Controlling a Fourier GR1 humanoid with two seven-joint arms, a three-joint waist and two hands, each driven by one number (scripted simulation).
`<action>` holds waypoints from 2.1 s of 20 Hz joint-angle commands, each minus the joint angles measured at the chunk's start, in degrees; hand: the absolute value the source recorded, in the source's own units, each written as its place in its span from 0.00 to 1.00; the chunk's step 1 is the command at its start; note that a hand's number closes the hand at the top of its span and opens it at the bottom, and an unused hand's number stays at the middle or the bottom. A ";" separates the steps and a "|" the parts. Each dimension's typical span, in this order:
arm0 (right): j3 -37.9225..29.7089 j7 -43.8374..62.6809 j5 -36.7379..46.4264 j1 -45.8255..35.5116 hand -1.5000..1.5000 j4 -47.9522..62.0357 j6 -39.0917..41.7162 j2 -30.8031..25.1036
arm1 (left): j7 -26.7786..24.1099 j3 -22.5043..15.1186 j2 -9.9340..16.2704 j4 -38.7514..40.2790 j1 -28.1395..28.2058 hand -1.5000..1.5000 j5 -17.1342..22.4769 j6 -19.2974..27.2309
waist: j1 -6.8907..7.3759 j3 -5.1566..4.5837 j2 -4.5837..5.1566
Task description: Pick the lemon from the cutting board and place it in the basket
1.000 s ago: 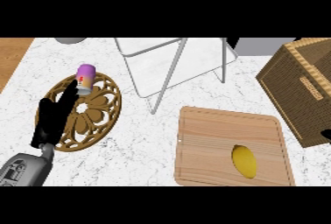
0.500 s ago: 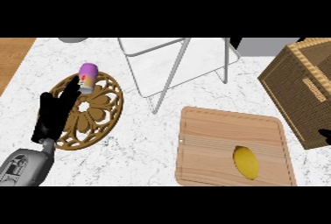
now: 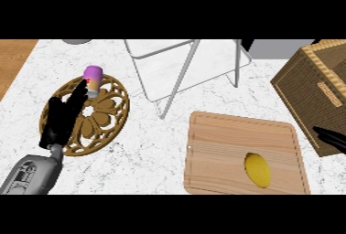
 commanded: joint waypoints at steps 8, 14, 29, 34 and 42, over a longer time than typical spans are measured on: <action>4.27 -2.49 10.09 -3.34 0.00 5.47 -0.65 8.57 | 3.71 2.08 -2.98 -5.37 2.24 0.50 -2.71 -3.06 | 0.15 0.00 -0.05; 6.66 -1.03 14.25 -0.35 0.00 1.96 -4.07 14.44 | 0.40 5.61 -3.17 0.40 0.02 0.50 -4.30 -5.60 | -0.18 -0.02 -0.03; 7.85 0.30 22.75 -7.88 0.00 10.19 -2.67 21.35 | -0.14 8.20 -8.46 2.75 -1.70 0.50 -10.06 -6.11 | -0.02 -0.01 0.00; 5.94 3.91 21.31 -9.95 0.00 8.02 2.59 20.77 | 3.78 7.67 -9.87 -2.38 -0.44 0.50 -10.67 -5.81 | 0.05 -0.01 -0.02; 8.08 0.83 27.12 -9.50 0.00 13.08 -2.96 24.76 | 0.38 10.34 -9.55 -0.02 1.21 0.50 -11.69 -8.99 | 0.02 -0.01 0.00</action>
